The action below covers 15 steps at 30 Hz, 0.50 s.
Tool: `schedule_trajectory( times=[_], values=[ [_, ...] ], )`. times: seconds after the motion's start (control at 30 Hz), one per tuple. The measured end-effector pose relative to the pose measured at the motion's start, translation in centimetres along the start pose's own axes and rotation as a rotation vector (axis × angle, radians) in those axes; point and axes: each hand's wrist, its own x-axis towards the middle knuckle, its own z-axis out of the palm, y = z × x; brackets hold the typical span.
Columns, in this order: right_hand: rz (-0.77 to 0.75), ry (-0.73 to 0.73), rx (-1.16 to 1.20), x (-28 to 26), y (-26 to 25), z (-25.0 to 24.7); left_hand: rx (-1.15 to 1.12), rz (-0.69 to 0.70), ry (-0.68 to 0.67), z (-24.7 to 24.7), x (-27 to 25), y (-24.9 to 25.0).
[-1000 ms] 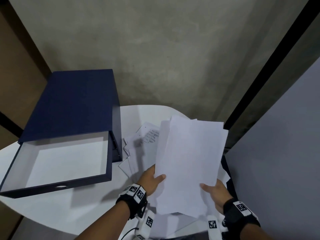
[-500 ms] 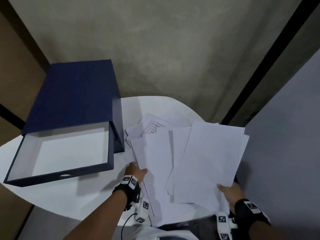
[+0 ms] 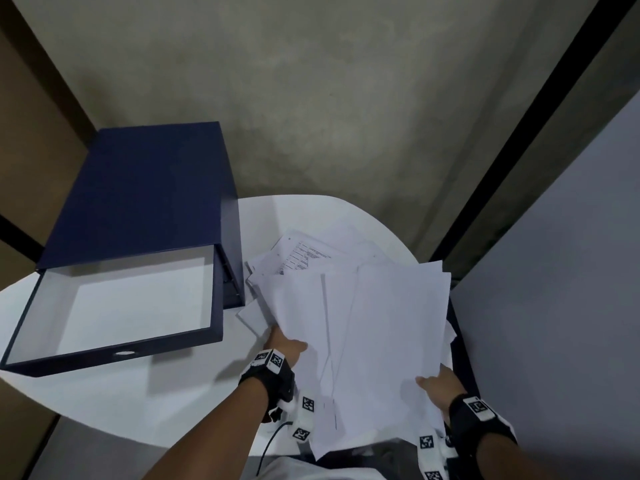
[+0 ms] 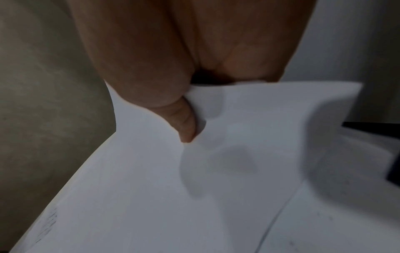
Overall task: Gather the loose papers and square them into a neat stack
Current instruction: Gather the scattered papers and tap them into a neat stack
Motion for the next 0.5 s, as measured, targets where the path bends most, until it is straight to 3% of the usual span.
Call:
schedule_trajectory(
  times=[0.07,0.17,0.3,0.5],
  values=[
    [-0.003,-0.017,0.004,-0.1,0.1,-0.1,-0.025,-0.003,-0.036,-0.2,-0.2,0.2],
    [0.002,-0.016,0.062,-0.1,0.4,-0.3,0.013,0.056,0.044,-1.0,-1.1,1.0],
    [-0.013,0.017,0.111,-0.4,0.3,-0.6,0.059,0.254,0.239,-2.6,-3.5,3.0],
    [-0.041,0.015,-0.021,-0.8,0.1,-0.4,0.257,0.542,0.445,-4.7,-8.5,6.6]
  ],
)
